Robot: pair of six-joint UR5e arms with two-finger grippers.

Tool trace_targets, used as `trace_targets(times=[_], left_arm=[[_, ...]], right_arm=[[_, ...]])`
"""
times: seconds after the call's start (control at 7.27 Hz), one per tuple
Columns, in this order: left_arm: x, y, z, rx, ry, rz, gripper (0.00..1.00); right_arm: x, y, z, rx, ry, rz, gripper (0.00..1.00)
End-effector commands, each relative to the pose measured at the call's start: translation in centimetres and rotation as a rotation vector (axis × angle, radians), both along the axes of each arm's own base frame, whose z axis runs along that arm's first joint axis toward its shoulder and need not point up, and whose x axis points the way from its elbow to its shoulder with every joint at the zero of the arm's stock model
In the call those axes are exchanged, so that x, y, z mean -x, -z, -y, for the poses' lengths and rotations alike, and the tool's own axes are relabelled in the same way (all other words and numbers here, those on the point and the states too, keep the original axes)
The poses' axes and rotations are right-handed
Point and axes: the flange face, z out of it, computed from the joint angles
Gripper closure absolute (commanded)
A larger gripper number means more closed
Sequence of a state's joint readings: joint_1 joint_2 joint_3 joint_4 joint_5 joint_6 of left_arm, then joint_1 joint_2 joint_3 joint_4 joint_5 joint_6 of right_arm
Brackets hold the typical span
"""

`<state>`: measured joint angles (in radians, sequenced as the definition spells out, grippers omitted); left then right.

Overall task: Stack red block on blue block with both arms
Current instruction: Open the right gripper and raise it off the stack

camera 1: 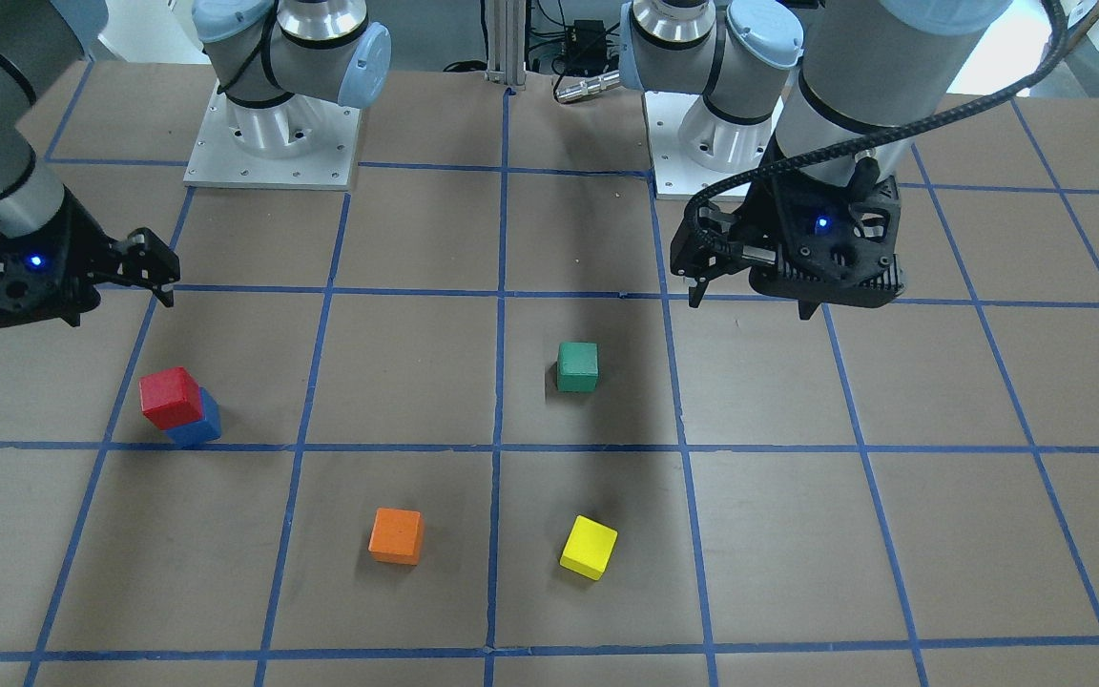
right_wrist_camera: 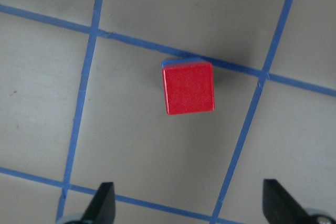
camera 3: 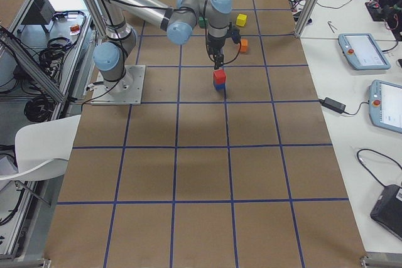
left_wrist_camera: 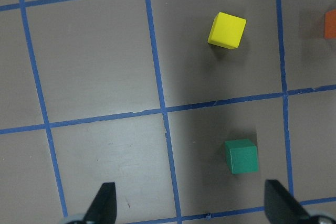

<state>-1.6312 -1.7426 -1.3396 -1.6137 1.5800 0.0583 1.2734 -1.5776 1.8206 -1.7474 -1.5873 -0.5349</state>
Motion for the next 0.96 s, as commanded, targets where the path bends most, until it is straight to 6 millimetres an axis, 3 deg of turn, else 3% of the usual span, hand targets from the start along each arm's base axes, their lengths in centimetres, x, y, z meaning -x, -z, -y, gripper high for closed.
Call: trace_targets(times=[0.0, 0.14, 0.41, 0.55, 0.83], left_arm=[[0.0, 0.0, 0.1, 0.0, -0.001, 0.0, 0.0], [-0.1, -0.2, 0.2, 0.005, -0.002, -0.003, 0.0], [-0.1, -0.2, 0.2, 0.005, -0.002, -0.003, 0.0], [-0.1, -0.1, 0.2, 0.003, -0.002, -0.003, 0.0], [-0.1, -0.2, 0.3, 0.005, -0.002, -0.003, 0.0]], right_arm=[[-0.7, -6.3, -1.1, -0.051, 0.085, 0.011, 0.0], [-1.7, -6.9, -1.4, -0.045, 0.155, 0.012, 0.0], [-6.7, -6.8, -1.3, -0.035, 0.24, -0.009, 0.0], [-8.3, -6.9, -1.4, -0.026, 0.259, -0.011, 0.0], [-10.0, -7.3, -1.3, 0.008, 0.245, 0.008, 0.0]])
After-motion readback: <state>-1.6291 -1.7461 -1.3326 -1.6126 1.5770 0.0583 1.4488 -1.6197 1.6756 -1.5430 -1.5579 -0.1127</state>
